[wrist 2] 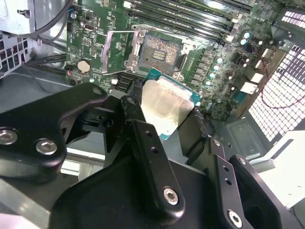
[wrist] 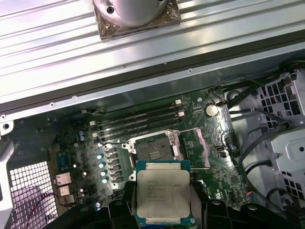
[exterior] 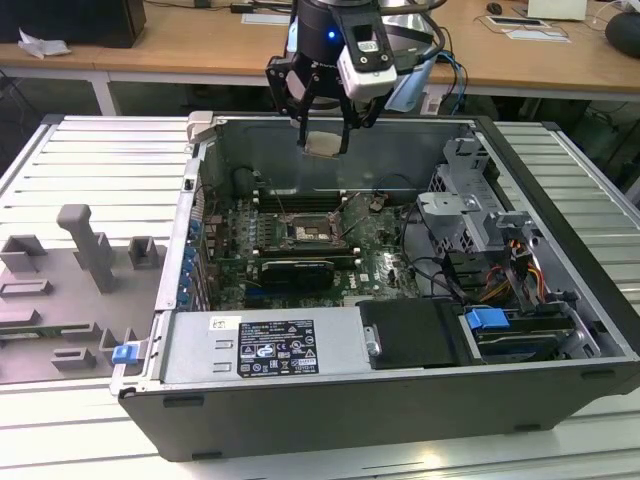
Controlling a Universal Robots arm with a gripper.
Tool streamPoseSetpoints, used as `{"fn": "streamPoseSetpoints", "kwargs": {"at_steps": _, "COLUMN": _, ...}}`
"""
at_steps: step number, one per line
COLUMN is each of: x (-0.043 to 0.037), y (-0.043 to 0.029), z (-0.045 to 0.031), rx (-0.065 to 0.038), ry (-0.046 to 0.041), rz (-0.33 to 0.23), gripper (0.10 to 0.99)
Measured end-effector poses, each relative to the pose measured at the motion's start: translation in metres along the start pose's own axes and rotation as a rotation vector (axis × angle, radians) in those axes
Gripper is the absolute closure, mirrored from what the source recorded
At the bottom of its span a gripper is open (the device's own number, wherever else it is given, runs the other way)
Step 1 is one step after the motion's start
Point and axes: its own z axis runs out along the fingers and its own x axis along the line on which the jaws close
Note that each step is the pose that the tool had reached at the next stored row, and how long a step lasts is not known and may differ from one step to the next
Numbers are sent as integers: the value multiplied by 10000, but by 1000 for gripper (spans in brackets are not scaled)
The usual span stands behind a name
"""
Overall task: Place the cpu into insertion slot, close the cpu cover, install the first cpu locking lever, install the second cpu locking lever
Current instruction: 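Place the cpu into insertion slot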
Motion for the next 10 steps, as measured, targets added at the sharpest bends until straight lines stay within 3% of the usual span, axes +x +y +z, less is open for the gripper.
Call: {"fn": "streamPoseSetpoints", "kwargs": {"at_steps": 10, "x": 0, "y": 0, "z": 0, "rx": -8, "ry": -36, "rz": 398, "gripper": 545}}
